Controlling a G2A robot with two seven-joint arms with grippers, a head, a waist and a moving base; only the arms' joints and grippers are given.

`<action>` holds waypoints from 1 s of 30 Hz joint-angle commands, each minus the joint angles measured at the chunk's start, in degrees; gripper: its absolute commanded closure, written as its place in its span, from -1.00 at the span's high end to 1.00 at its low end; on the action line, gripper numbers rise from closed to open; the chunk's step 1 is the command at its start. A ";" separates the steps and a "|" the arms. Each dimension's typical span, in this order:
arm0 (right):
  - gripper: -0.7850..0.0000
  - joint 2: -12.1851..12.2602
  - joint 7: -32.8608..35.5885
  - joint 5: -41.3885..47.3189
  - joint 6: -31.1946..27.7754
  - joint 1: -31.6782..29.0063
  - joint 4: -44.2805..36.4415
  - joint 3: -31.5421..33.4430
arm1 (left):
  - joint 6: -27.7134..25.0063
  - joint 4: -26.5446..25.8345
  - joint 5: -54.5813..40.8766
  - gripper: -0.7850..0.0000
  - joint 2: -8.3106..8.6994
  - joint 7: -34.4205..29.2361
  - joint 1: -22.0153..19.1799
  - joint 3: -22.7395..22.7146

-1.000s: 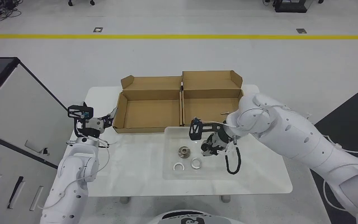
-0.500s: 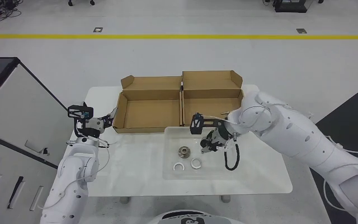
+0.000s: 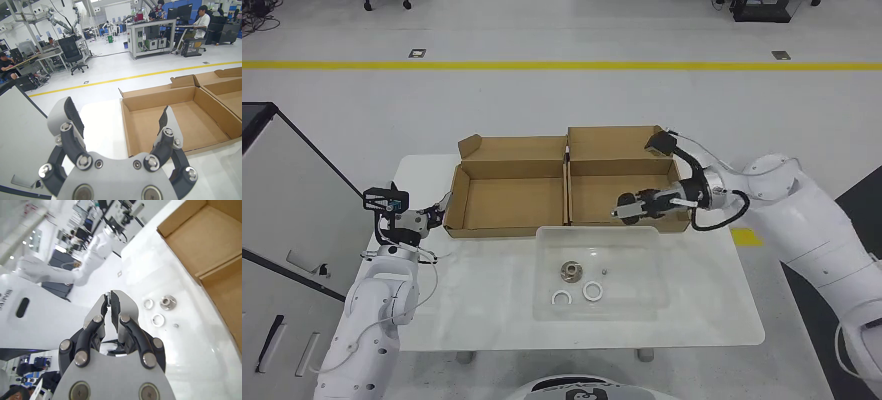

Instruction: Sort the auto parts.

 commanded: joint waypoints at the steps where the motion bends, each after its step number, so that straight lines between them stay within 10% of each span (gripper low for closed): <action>1: -1.00 -0.28 0.68 6.38 0.67 -0.27 -0.68 0.54 | 0.00 0.00 0.00 1.00 0.00 0.00 0.00 0.00; 15: -1.00 -5.11 9.98 31.55 9.95 -4.66 -11.51 11.04 | 0.00 0.00 0.00 1.00 0.00 0.00 0.00 0.00; 30: -1.00 -12.33 12.84 38.48 12.84 -9.14 -21.28 16.28 | 0.00 0.00 0.00 1.00 0.00 0.00 0.00 0.00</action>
